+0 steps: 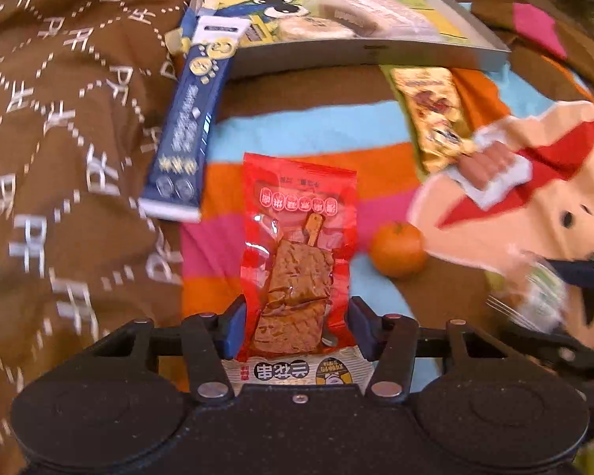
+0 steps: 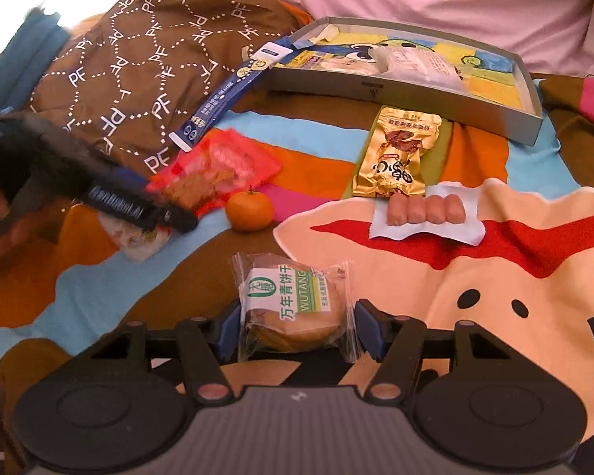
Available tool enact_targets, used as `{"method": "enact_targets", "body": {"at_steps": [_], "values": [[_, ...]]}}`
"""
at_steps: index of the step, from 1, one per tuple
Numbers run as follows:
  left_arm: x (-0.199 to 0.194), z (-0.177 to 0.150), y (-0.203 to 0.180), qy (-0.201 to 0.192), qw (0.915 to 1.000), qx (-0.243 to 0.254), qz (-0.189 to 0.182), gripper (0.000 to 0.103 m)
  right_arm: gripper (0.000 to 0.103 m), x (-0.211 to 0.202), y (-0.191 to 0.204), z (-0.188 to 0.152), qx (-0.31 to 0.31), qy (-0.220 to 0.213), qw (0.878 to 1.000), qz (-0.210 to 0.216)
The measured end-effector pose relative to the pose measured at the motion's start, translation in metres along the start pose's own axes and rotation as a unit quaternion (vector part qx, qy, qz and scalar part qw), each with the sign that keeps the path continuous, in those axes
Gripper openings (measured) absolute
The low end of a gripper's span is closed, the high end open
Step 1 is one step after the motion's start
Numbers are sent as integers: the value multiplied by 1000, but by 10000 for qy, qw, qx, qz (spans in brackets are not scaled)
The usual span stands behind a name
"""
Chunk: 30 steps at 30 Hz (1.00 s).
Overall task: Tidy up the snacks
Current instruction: 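Lift the pastry with the right tool while the left tool lifts the red packet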
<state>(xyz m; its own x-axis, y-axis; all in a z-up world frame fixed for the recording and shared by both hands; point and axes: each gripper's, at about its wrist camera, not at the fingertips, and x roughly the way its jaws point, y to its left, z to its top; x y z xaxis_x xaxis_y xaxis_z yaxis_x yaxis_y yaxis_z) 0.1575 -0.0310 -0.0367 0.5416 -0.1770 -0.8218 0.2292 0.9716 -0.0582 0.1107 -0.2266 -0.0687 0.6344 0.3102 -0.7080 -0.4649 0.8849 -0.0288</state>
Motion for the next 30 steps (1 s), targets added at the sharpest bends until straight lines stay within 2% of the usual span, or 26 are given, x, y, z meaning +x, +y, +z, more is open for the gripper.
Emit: {"method": "enact_targets", "body": {"at_steps": [3, 7, 17, 24, 26, 30], "values": [[-12, -13, -6, 32, 9998, -139, -172, 55, 68, 1, 2, -1, -6, -45, 10000, 18], [-15, -16, -7, 64, 9997, -81, -202, 57, 73, 3, 0, -1, 77, -68, 9999, 69], [-5, -11, -9, 163, 9990, 282, -306, 81, 86, 9, -9, -1, 339, -99, 9987, 355], [-6, -18, -8, 84, 9987, 405, -306, 79, 86, 13, -1, -2, 141, -42, 9997, 193], [-7, -18, -10, 97, 9984, 469, -289, 71, 84, 14, 3, -3, 20, -38, 10000, 86], [-12, -19, -13, 16, 9983, 523, -240, 64, 78, 13, 5, -3, 3, -52, 10000, 10]]}}
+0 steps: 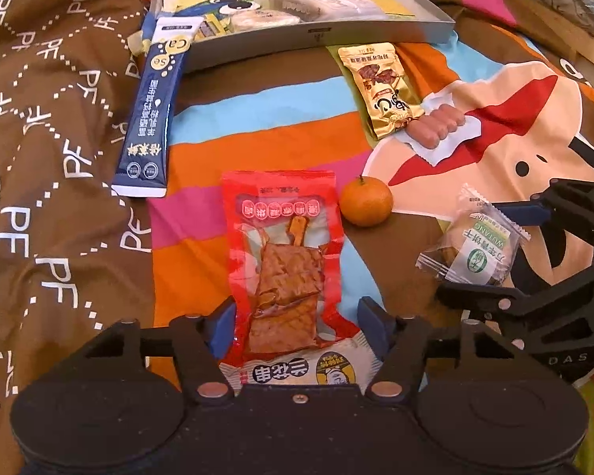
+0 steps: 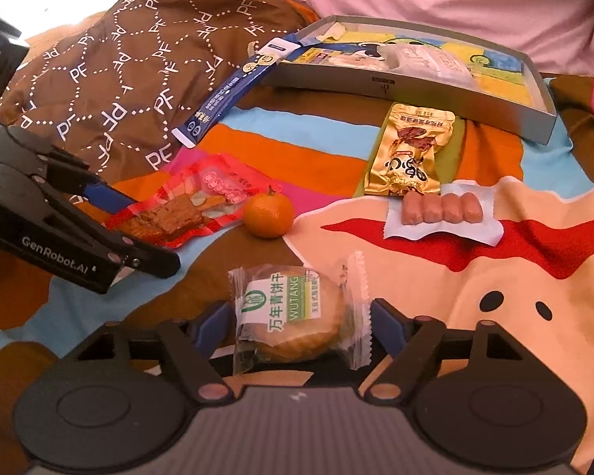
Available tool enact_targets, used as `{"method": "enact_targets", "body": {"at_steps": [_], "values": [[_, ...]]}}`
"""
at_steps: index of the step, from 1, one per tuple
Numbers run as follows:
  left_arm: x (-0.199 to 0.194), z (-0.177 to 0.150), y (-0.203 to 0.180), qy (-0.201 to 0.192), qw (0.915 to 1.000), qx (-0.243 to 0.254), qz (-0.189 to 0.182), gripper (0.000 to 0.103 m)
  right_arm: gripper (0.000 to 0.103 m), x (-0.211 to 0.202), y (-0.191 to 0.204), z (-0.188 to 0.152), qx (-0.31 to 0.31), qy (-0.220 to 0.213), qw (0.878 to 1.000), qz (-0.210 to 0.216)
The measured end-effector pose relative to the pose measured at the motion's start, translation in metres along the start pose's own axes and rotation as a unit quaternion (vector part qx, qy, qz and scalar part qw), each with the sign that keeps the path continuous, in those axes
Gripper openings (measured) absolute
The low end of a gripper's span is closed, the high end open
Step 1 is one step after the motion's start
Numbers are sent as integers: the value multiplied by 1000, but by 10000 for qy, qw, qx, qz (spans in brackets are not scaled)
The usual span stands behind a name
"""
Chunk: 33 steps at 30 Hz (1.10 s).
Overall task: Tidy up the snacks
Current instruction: 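Lift the pastry with the right tool while the left tool lifts the red packet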
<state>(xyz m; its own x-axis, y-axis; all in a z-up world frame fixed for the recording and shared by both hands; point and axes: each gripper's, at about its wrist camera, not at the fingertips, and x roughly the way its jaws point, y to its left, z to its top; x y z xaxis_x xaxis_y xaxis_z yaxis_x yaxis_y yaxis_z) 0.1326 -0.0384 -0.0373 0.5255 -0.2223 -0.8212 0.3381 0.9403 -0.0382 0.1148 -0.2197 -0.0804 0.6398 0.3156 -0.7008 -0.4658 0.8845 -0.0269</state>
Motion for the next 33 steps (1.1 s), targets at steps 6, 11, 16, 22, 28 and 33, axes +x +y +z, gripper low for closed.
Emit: {"method": "enact_targets", "body": {"at_steps": [6, 11, 16, 22, 28, 33], "values": [[-3, 2, 7, 25, 9996, -273, -95, 59, 71, -1, 1, 0, -55, -24, 10000, -16], [-7, 0, 18, -29, 9962, -841, -214, 51, 60, -2, 0, 1, -86, -67, 9999, 32], [-6, -1, 23, 2, 9935, -1099, -309, 52, 58, -2, 3, 1, -146, -78, 9999, 31], [-5, 1, 20, 110, 9957, -862, -318, 56, 58, -2, 2, 1, -128, -77, 9999, 47], [-1, 4, 16, 436, 9967, -396, -558, 76, 58, -2, 1, 2, -127, -66, 9999, 61], [5, 5, 3, 559, 9974, -41, -451, 82, 59, -3, 1, 3, -121, -47, 9999, 77]]}}
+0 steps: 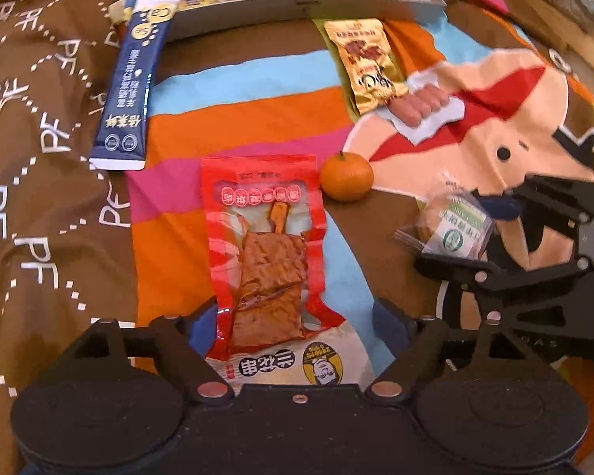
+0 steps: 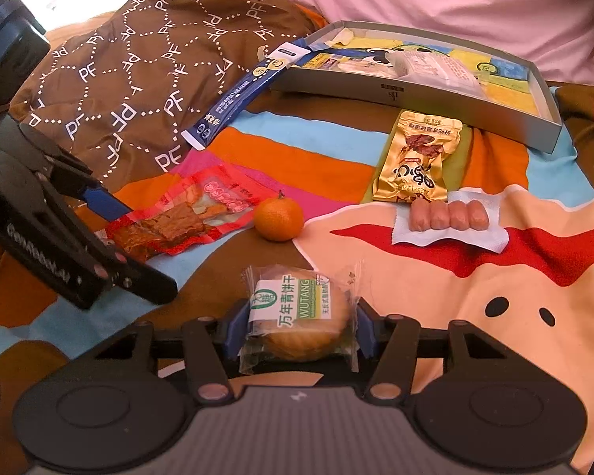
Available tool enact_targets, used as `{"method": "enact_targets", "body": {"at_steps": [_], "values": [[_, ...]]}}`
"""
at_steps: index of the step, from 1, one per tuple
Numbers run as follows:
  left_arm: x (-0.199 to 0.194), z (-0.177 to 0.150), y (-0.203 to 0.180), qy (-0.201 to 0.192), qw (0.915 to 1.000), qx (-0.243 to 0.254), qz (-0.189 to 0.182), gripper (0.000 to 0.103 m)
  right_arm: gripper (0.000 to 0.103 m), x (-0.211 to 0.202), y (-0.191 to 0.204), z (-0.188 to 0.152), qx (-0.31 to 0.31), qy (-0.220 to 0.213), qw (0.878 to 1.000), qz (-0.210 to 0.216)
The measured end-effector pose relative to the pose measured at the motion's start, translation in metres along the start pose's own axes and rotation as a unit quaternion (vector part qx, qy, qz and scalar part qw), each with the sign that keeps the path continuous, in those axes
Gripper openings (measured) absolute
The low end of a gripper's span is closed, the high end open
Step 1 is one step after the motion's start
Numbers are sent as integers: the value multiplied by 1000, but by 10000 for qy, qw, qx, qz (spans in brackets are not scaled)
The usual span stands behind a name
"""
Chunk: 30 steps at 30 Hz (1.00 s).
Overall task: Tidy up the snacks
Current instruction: 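Lift the pastry with the right tool while the left tool lifts the red packet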
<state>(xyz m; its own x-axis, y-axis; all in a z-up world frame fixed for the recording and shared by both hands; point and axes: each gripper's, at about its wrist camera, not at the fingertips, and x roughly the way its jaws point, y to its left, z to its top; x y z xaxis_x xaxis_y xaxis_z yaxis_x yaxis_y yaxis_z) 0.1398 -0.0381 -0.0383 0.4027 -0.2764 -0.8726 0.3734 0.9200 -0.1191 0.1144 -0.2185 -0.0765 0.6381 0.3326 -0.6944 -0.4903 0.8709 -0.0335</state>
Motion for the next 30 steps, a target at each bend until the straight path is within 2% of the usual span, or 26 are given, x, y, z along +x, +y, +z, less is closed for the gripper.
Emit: {"method": "enact_targets", "body": {"at_steps": [5, 11, 17, 25, 30], "values": [[-2, -1, 2, 77, 9997, 231, 54, 71, 60, 0, 0, 0, 4, 1, 10000, 5], [-7, -2, 12, -17, 9999, -110, -9, 60, 60, 0, 0, 0, 5, 2, 10000, 3], [-10, -4, 16, -89, 9994, -322, -46, 57, 60, 0, 0, 0, 10, 2, 10000, 3], [-16, -12, 27, -398, 9928, -1080, -337, 56, 60, -3, 2, -1, 43, -113, 9999, 32], [-22, -18, 23, -684, 9903, -1162, -346, 56, 59, -10, 18, -3, -482, -386, 9980, -116]]}}
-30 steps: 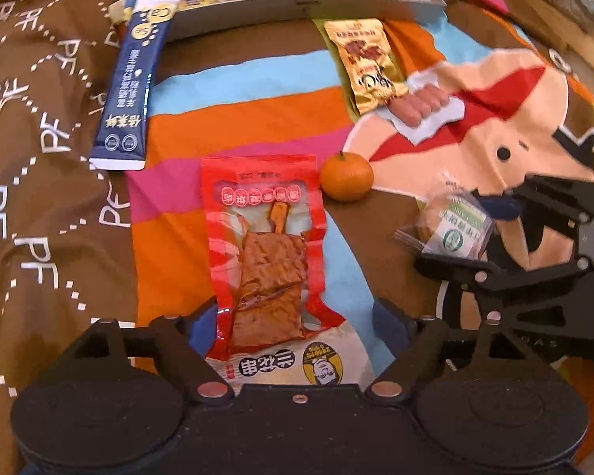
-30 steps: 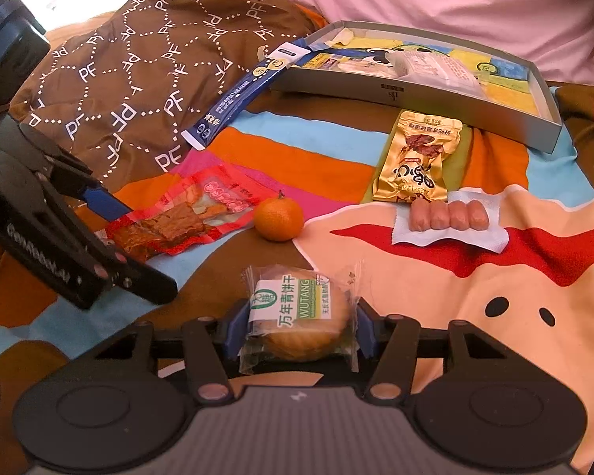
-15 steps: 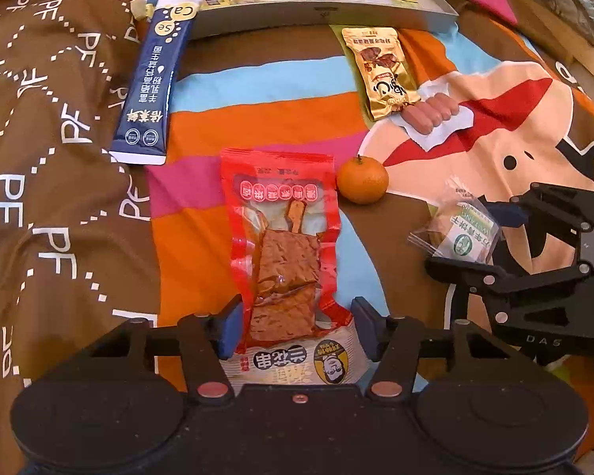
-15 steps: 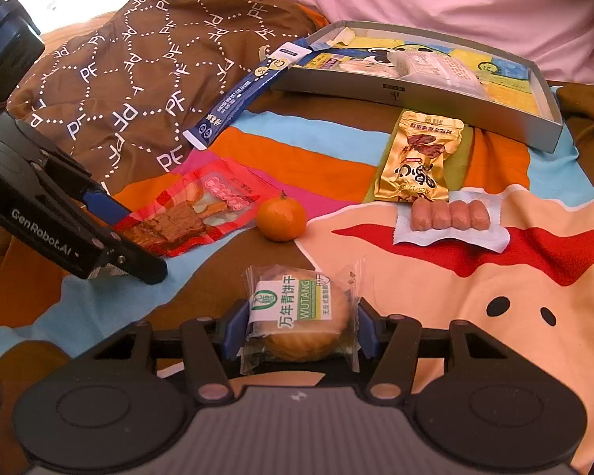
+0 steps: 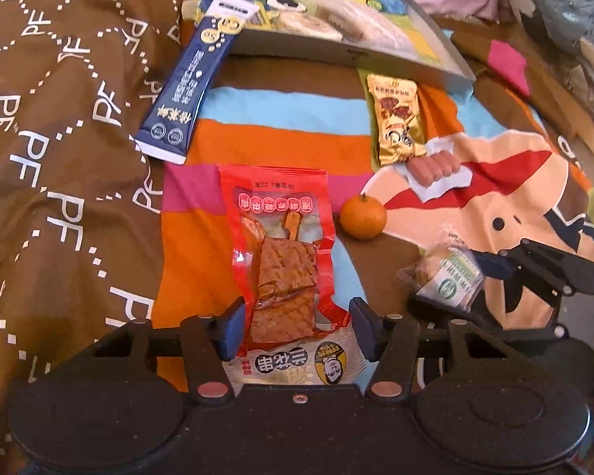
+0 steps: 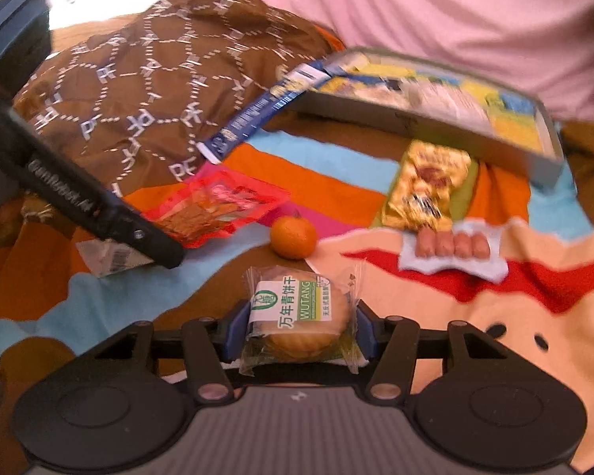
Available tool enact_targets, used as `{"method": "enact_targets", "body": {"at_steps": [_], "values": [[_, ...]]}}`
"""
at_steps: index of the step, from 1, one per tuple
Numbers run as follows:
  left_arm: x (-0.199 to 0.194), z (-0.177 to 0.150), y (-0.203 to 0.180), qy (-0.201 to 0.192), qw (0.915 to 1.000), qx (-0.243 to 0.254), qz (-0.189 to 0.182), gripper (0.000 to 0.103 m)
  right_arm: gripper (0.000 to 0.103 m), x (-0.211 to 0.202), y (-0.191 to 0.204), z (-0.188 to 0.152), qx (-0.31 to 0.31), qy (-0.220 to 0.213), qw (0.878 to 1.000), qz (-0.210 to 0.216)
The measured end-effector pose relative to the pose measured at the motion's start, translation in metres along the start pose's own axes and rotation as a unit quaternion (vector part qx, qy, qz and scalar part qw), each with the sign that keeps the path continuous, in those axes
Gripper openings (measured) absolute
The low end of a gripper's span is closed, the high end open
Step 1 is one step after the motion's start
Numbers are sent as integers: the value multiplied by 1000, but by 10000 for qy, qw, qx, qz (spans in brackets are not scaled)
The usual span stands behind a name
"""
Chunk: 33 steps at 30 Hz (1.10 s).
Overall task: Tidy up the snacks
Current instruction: 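Lift the pastry with the right tool while the left tool lifts the red packet, then carry the pastry over the tray with the right tool while the left carries the red packet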
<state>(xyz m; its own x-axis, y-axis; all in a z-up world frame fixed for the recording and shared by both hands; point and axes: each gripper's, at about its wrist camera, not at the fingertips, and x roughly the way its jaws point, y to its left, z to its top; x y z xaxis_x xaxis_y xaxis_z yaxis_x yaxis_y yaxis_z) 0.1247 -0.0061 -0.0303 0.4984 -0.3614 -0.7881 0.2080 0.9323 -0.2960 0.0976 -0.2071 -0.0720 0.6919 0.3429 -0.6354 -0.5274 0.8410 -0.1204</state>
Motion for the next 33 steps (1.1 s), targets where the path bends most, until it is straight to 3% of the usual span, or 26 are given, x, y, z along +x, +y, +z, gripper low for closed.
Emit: {"method": "enact_targets", "body": {"at_steps": [10, 27, 33], "values": [[-11, -2, -9, -550, 9983, -64, 180, 56, 59, -9, 10, 1, -398, -366, 9982, -276], [-18, 29, -18, -1186, 9924, -258, 207, 56, 59, -20, 11, 3, -601, -831, 9932, -547], [-17, 57, -21, -1364, 9904, 142, 191, 56, 59, -24, 0, 11, -620, -1063, 9890, -826]]}}
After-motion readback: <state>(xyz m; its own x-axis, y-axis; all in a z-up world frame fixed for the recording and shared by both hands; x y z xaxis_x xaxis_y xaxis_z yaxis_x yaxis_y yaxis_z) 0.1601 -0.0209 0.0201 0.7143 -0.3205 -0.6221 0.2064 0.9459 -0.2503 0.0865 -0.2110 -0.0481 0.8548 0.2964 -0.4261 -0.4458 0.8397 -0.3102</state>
